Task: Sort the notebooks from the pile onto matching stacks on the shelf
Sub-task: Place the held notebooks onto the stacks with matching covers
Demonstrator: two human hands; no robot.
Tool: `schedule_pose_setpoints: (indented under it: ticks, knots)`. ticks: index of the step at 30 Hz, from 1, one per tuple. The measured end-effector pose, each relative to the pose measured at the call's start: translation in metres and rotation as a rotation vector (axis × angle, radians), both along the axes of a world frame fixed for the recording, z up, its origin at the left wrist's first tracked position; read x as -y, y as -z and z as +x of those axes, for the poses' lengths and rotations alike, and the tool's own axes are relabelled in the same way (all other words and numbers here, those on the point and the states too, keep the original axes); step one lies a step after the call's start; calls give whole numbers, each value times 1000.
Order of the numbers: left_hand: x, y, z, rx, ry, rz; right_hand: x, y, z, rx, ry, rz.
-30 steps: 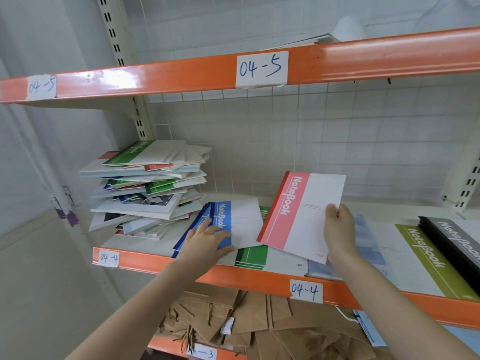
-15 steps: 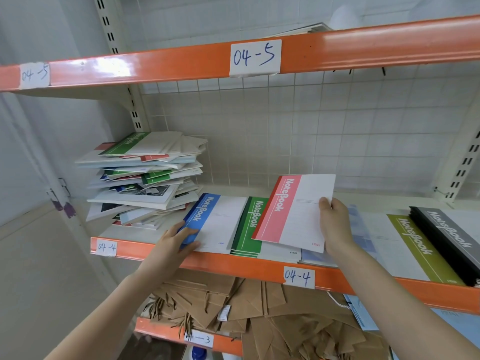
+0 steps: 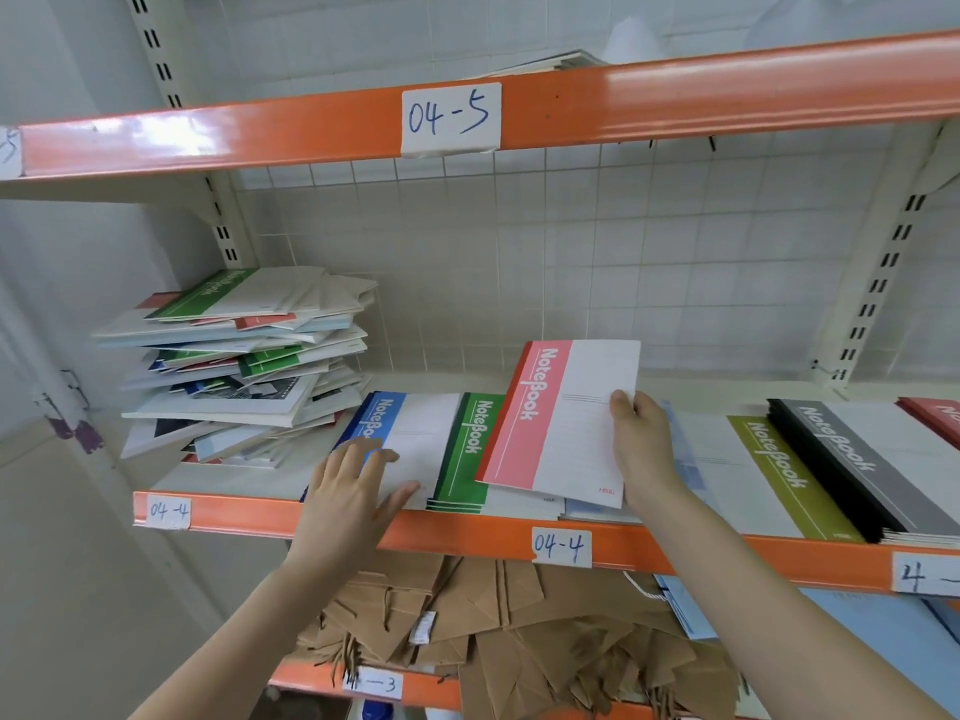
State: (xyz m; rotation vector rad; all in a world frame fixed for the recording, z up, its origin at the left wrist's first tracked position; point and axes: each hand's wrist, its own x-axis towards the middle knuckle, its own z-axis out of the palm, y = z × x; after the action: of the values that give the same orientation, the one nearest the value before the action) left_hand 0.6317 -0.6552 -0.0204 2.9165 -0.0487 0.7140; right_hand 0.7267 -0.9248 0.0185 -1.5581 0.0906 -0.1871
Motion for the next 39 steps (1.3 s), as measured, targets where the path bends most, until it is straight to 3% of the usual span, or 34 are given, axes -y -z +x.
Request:
schedule_pose_setpoints:
  ticks: [3, 6, 9, 12, 19, 22, 28, 31, 39]
  knots:
    - [47, -17, 3, 12, 89, -204, 15, -2, -4, 19, -15, -28]
    - [99, -31, 15, -160, 127, -587, 42, -5, -10, 11, -3, -24]
    - [147, -38, 30, -351, 224, -784, 76, -9, -15, -5, 35, -15]
    - [188, -38, 41, -427, 274, -1011, 117, -11, -19, -61, 33, 4]
    - [290, -43, 64, -390, 368, -1235, 215, -17, -32, -190, -44, 60]
    - [335, -50, 69, -420, 415, -1300, 257, -12, -35, -204, 17, 33]
    - [411, -51, 72, -667, 583, -1153, 343, -17, -40, -16, 370, -164]
    - [446, -47, 79, -720, 579, -1094, 380, -24, -39, 53, 424, -224]
    - [512, -33, 98, -484, 593, -734, 446, -15, -13, 101, 379, -371]
